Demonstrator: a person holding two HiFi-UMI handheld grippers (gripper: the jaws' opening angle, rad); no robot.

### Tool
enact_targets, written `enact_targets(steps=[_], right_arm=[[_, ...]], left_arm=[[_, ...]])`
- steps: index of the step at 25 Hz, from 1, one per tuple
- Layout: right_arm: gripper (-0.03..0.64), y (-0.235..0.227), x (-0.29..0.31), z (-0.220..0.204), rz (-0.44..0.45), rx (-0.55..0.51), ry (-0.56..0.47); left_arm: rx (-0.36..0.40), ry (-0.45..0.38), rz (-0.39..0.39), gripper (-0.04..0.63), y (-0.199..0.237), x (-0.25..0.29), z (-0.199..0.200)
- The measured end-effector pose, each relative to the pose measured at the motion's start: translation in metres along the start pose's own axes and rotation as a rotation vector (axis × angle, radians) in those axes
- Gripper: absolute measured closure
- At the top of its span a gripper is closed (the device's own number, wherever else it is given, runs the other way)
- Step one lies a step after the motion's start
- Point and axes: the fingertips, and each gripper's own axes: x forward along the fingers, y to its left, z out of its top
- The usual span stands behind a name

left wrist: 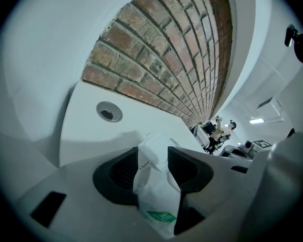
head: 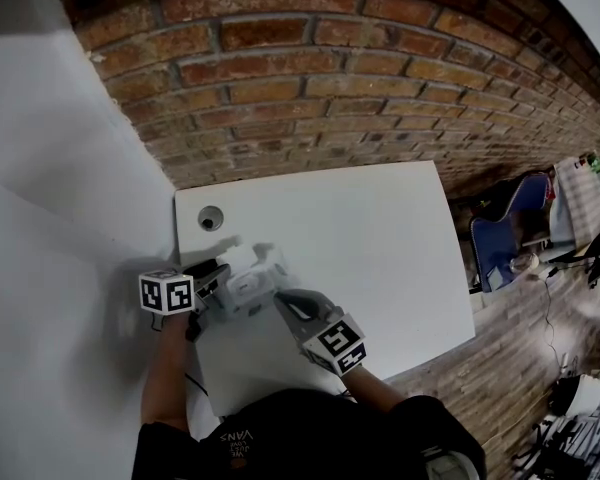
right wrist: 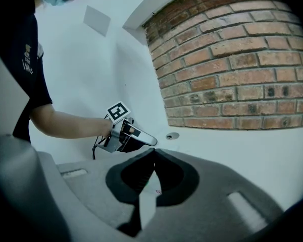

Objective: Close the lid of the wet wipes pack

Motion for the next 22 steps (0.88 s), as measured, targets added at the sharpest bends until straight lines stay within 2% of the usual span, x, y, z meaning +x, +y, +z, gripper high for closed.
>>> enact_targets(steps=[7,14,22], right_arm=[[0.62,-0.003,-0.004,-0.002,-0.012,-0.001,0.001],[0.62,-0.003,-0.007,-0.001,-0.016,-0.006,-0.003],[0.62,0.001,-0.011,0.001,-0.014,-0.014,-0.01]], left_arm=[[-0.093,-0.06,-0.104,0.402,-0.005,-0.001,0.008],[-0.102,-0.11,-0.132,0.402,-0.015,-0.008,0.016],[-0.061,-0.112,-0.149,0.411,-0.027,-0.016,0.015]])
